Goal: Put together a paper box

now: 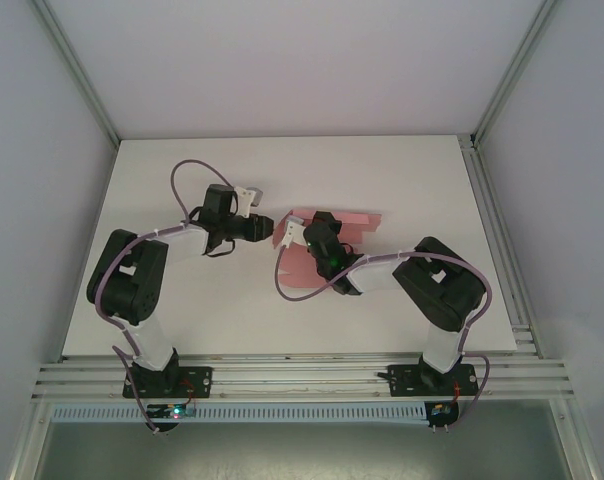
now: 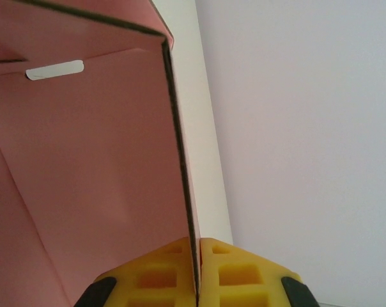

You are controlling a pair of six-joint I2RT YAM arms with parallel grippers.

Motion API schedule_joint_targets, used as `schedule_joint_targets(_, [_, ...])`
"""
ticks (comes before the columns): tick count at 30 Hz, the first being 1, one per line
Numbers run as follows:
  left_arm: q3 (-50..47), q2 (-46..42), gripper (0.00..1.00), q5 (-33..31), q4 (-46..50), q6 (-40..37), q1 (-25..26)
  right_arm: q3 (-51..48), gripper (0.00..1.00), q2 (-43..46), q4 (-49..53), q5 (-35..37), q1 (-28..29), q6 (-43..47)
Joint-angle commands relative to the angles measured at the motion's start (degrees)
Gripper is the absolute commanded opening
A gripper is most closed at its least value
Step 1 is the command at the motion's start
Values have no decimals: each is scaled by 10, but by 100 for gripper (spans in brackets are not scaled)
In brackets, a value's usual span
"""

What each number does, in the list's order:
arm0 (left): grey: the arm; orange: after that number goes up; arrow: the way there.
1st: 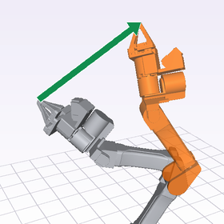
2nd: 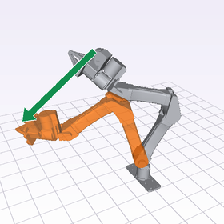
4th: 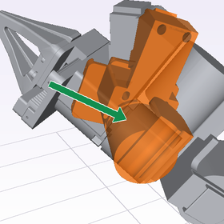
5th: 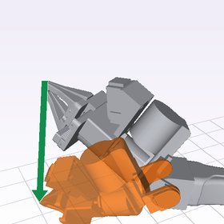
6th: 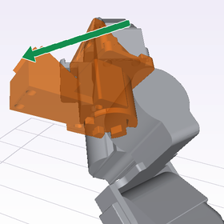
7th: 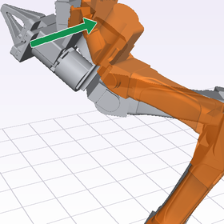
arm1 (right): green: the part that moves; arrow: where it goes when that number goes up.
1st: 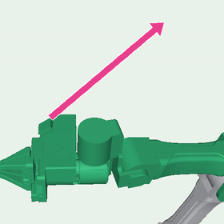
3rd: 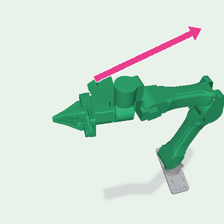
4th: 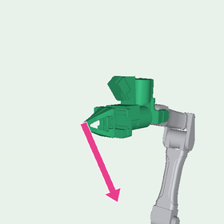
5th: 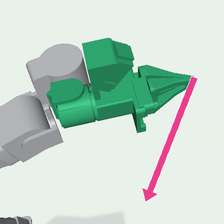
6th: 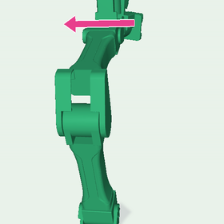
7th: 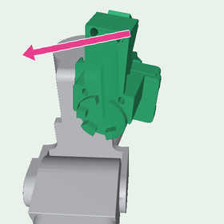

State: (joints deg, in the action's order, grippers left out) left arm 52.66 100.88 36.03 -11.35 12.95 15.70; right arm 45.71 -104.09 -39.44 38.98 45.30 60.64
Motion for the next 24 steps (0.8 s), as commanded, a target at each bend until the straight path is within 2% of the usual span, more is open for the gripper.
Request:
schedule_joint_targets(1, [-7, -7, 35, 91, -46, -45, 16, -12, 0, -8, 60, -12, 9, -43])
schedule_joint_targets(6, [-46, -43, 34, 77, -15, -84, 38, -18, 0, -2, 64, -11, 10, -51])
schedule_joint_targets(9, [-72, -53, 35, 65, -30, -91, 41, -20, 0, 1, 65, -13, 10, -54])
schedule_joint_targets(14, [-27, -16, 42, 45, -27, -87, 42, -18, 0, 5, 83, -32, 11, -66])
schedule_joint_targets(17, [-3, 9, 42, 28, -44, -91, 50, -16, 0, 8, 103, -50, 11, -70])
schedule_joint_targets(24, [-6, 37, 45, 31, -81, -82, 69, -26, 0, 7, 113, -68, 12, -66])
